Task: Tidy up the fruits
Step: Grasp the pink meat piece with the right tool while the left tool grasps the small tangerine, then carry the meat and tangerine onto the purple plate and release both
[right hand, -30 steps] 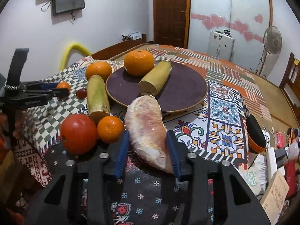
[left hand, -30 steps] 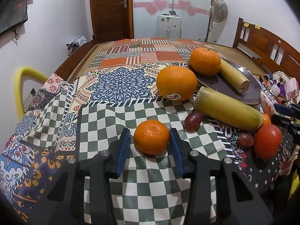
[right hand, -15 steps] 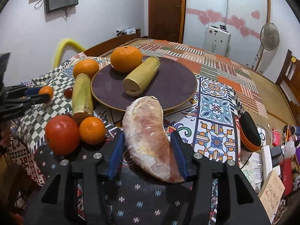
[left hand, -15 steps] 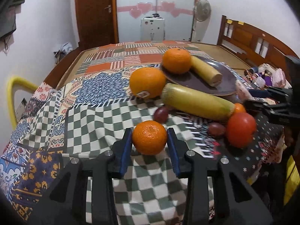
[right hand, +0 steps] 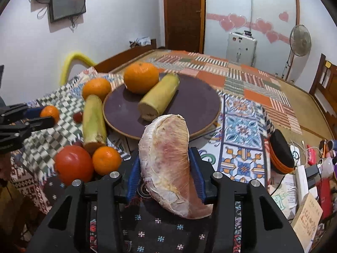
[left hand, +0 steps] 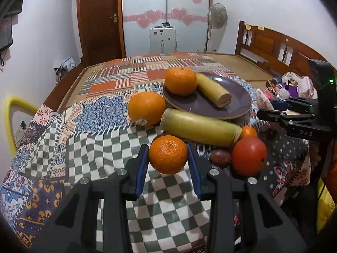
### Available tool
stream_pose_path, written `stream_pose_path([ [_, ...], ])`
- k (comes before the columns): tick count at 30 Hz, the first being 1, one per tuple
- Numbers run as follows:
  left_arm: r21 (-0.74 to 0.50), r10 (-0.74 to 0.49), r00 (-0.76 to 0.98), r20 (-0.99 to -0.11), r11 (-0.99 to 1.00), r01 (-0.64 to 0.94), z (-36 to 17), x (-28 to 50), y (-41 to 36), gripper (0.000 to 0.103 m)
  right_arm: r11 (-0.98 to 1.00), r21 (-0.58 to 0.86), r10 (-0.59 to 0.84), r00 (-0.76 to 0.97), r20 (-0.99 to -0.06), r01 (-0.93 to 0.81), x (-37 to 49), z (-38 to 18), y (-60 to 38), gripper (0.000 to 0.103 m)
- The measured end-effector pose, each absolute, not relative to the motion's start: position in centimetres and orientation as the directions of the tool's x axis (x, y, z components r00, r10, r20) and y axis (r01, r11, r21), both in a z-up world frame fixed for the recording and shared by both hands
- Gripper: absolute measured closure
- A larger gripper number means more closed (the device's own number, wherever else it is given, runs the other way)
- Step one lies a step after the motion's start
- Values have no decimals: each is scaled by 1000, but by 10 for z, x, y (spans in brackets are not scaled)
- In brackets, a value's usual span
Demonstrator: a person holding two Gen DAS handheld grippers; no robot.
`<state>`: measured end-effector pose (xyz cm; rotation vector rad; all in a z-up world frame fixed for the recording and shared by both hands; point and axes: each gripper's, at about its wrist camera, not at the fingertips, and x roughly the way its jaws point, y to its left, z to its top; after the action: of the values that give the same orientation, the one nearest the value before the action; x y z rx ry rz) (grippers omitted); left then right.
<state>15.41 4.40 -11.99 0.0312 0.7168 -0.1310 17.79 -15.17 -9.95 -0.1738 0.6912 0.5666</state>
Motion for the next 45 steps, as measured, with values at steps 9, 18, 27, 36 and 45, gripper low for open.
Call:
stream_pose_path([
  [9, -30, -118, 795, -595, 992, 125, -93, 170, 38, 66, 853, 75, 471, 699, -538, -517, 176, -60, -159, 62],
  [18, -27, -129, 820, -558, 990, 137, -77, 195, 25, 66, 864, 89, 474, 742, -474, -496, 192, -43, -157, 62],
  [27, -17, -120, 809, -576, 991, 135, -84, 231, 15, 66, 875, 101, 463, 757, -462, -473, 215, -45, -145, 62],
  [36, -21, -107, 767, -633, 992, 121, -104, 262, 13, 66, 879, 86, 446, 743, -500, -470, 240, -54, -129, 63],
  [45, -22, -93, 737, -670, 994, 105, -120, 277, 11, 66, 886, 98, 420, 693, -586, -454, 271, -75, -122, 63],
])
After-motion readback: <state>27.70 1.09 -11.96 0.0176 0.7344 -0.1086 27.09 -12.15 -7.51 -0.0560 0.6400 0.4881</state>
